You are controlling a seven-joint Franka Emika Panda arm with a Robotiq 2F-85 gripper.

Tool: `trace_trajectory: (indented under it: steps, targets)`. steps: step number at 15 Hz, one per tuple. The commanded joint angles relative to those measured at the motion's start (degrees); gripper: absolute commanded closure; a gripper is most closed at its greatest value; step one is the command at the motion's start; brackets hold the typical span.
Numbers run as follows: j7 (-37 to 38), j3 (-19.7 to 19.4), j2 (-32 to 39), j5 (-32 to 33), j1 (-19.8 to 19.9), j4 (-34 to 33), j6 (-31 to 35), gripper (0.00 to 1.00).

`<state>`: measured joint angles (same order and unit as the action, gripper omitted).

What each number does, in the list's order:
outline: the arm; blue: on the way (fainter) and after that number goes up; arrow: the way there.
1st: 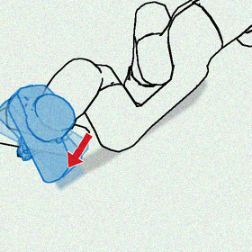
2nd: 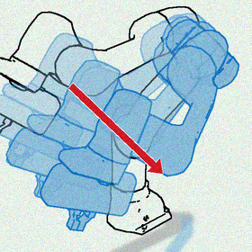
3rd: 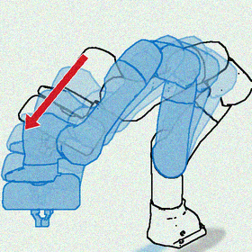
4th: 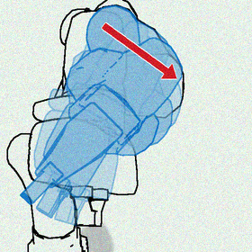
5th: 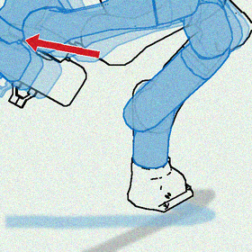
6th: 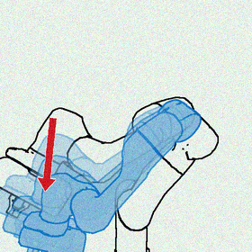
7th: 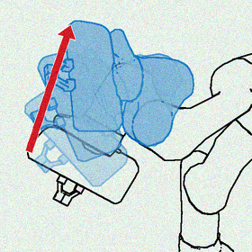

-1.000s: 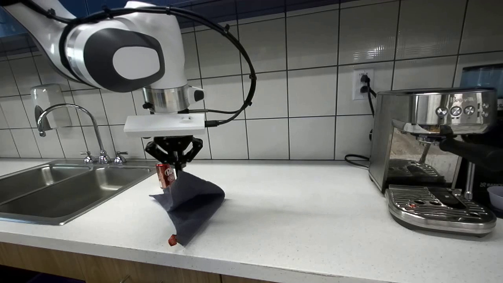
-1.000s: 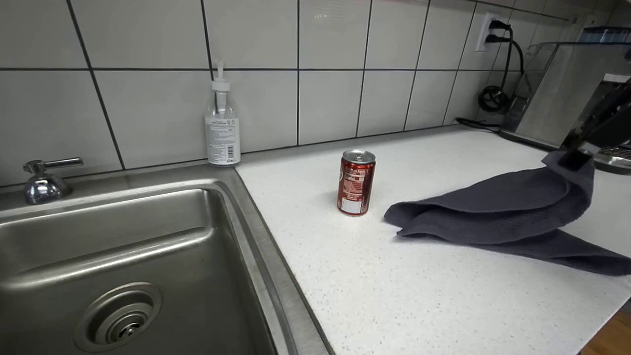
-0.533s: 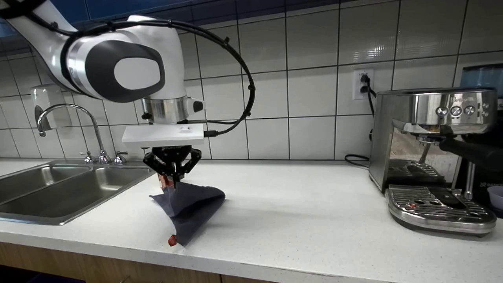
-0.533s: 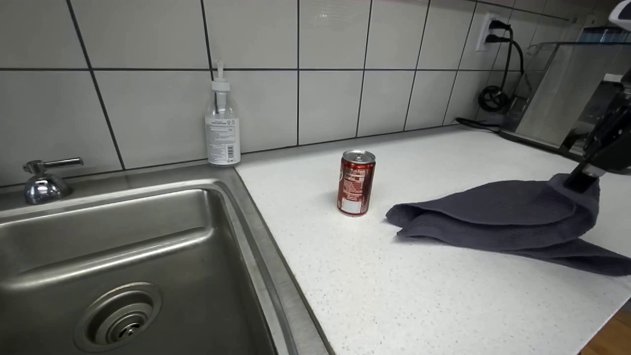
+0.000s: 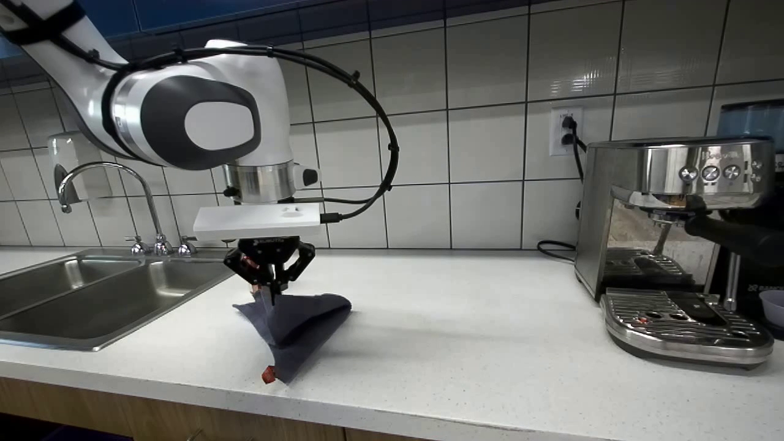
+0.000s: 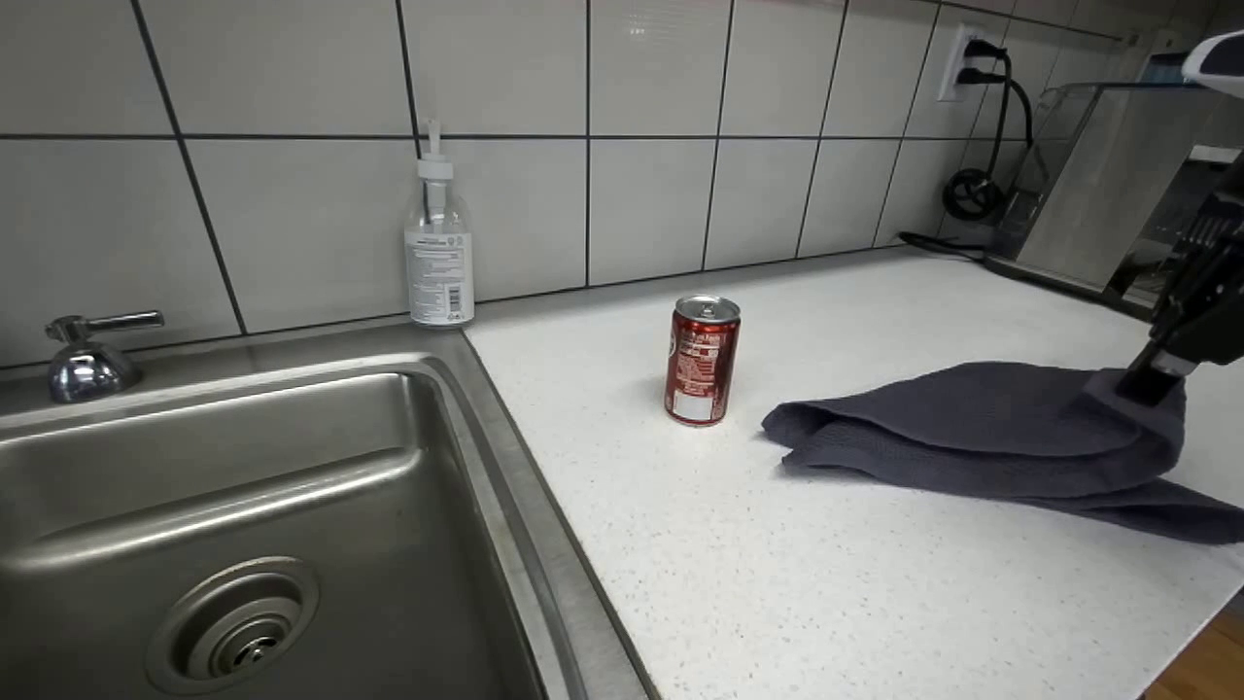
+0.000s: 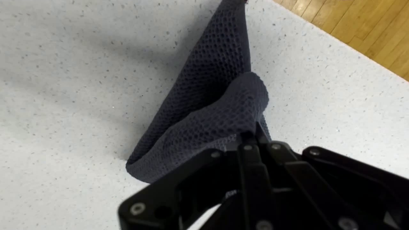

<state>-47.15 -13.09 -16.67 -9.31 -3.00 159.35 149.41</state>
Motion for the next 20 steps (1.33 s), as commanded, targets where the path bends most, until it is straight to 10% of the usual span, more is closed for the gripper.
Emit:
trace_trajectory:
  steps: [1,11,20]
  targets:
    - [1.72,0.95,-1.06,2.29,1.65,-0.02,-1.30,0.71]
    - [3.36,0.86,-2.99,1.13,1.11,-0.17,-1.83,0.00]
    - [4.05,0.74,-4.26,2.69,2.00,-1.05,-6.37,0.00]
